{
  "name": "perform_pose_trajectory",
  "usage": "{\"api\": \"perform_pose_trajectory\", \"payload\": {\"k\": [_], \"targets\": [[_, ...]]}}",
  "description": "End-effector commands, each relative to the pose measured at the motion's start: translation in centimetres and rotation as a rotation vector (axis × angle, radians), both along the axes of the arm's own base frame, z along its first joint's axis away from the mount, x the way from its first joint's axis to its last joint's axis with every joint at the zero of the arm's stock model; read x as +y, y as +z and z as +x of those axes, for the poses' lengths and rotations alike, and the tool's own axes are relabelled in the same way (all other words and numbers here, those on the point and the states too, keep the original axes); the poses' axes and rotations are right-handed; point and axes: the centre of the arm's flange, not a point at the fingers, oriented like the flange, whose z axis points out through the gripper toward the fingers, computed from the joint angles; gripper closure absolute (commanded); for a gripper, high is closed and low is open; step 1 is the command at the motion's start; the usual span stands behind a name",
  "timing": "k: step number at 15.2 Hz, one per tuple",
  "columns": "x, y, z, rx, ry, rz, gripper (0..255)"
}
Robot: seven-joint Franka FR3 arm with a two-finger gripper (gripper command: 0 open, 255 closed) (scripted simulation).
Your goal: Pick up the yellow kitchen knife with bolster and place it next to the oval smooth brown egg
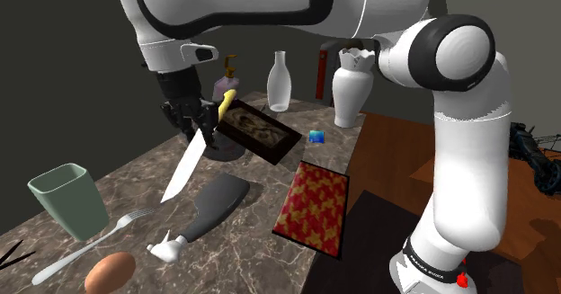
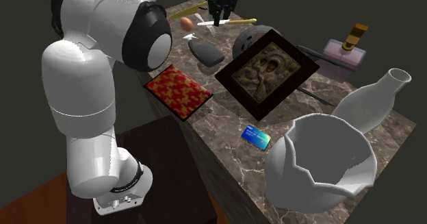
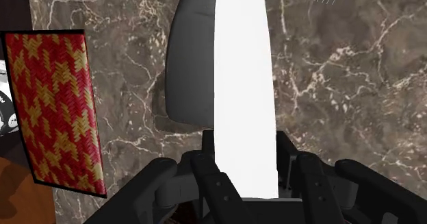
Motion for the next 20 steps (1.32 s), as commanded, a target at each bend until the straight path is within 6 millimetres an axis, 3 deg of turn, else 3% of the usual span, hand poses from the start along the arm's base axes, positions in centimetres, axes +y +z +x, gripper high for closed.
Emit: {"api": "perform_pose_trajectory", "payload": {"k": [1, 2, 20], "targets": [[2.6, 0.1, 0.8, 0.0, -0.003, -0.001, 255], [3.7, 0.1, 1.1, 0.0, -0.003, -0.001, 255], [3.7, -9.4, 1.1, 0.0, -0.003, -0.001, 255]]}}
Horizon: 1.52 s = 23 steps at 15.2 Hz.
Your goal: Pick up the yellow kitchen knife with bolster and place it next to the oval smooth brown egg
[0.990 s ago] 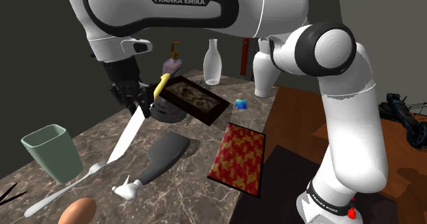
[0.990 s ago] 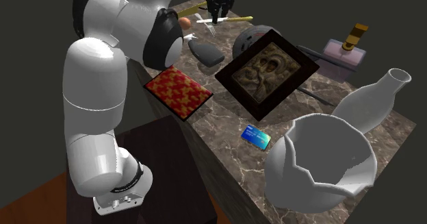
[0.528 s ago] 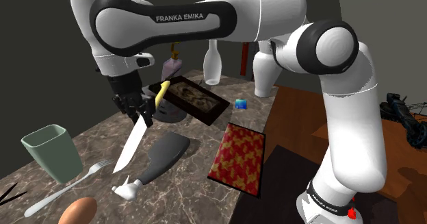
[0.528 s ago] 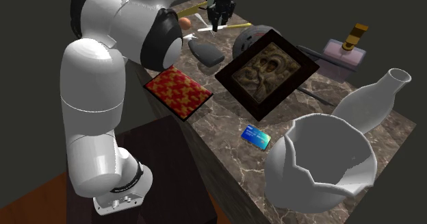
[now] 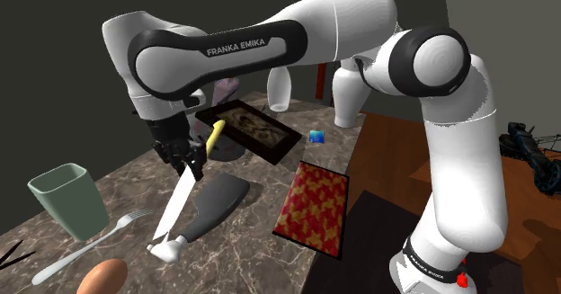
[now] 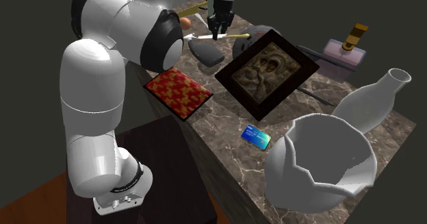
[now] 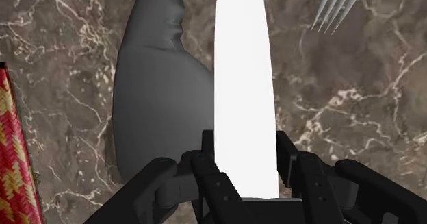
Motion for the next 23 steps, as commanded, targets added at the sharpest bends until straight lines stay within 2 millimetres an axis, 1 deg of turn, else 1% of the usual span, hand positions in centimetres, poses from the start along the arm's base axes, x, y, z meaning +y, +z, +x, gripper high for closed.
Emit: {"api": "perform_pose_trajectory", "payload": {"k": [1, 7, 15, 16, 21, 23], "targets": [[0.0, -1.2, 0.0, 0.0, 0.0, 0.0, 255], [0.0, -4.6, 0.0, 0.0, 0.0, 0.0, 255], [0.0, -4.6, 0.0, 0.0, 0.0, 0.0, 255], [0.0, -4.6, 0.0, 0.0, 0.0, 0.0, 0], [0.0, -4.6, 0.0, 0.0, 0.0, 0.0, 0], [0.2, -2.0, 0.4, 0.0, 0.0, 0.0, 0]]}}
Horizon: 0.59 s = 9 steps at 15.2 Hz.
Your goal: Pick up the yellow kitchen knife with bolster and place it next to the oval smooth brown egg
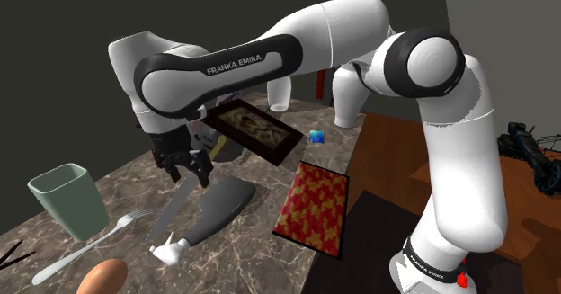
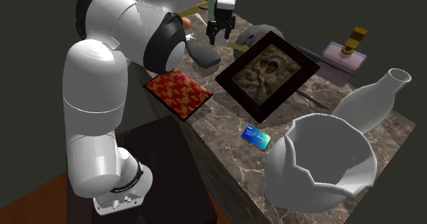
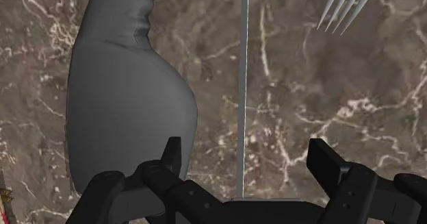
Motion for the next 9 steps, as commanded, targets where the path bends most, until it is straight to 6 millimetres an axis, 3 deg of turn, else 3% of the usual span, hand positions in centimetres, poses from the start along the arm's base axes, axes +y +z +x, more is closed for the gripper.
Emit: {"api": "perform_pose_trajectory", "payload": {"k": [1, 2, 9], "targets": [[0.3, 2.5, 0.2, 0.001, 0.0, -0.001, 0], [0.3, 3.5, 0.4, 0.001, 0.0, -0.001, 0], [0.3, 3.5, 0.4, 0.001, 0.0, -0.001, 0]]}}
